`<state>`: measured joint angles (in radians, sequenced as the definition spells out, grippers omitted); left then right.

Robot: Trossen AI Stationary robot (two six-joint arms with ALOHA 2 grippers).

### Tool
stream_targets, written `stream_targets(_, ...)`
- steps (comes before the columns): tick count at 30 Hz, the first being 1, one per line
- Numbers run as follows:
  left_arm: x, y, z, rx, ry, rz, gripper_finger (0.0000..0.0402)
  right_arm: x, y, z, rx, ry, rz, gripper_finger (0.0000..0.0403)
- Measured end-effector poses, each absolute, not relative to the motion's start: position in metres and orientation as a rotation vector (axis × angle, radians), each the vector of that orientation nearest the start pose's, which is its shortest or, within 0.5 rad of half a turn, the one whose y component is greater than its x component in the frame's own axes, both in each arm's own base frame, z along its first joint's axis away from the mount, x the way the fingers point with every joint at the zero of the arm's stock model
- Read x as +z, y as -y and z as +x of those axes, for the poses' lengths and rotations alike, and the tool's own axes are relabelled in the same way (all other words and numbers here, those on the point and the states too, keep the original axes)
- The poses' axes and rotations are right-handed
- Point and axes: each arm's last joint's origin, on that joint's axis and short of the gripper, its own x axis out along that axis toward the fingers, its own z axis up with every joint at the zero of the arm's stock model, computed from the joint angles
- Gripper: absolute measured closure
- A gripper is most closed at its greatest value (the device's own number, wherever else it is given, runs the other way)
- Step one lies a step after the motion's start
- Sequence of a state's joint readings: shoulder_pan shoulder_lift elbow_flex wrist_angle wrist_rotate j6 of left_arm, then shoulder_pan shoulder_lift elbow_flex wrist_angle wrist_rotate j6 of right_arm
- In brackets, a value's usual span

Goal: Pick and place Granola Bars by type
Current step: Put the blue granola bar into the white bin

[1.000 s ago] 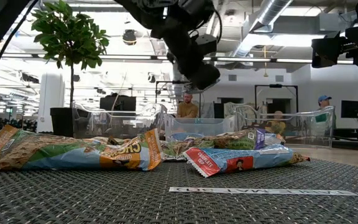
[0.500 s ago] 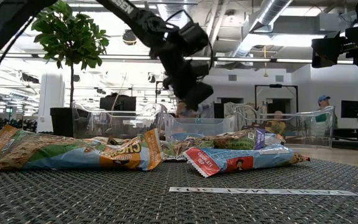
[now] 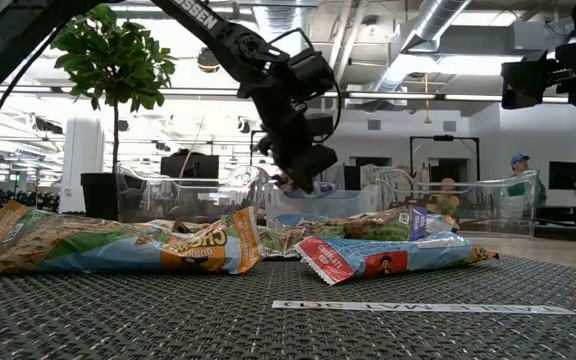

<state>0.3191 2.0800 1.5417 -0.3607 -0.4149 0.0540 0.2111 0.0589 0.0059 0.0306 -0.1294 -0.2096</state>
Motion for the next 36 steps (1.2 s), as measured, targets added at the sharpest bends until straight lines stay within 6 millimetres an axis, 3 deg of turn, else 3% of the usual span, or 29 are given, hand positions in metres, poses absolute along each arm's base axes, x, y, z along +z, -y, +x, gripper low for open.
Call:
stream_targets(7,0.186,-0.152,0.422,0.666,-0.932,0.078,0.0376,0.164,-0.025,0.098,0.342,0.013,-0.209,0.0154)
stream_targets(21,0.186,-0.152,0.422,0.669,-0.924,0.071,0.0279,0.164,-0.025,0.098,0.342,0.013,-0.208,0.0154)
stream_targets(28,0.187,-0.149,0.425,0.656,-0.908,0.091,0.0272,0.164,-0.025,0.098,0.342,0.014,-0.208,0.0154)
stream_targets(36,0.194,-0.127,0.437,0.536,-0.871,0.236,0.0271,0.164,-0.025,0.098,0.342,0.013,-0.208,0.0154)
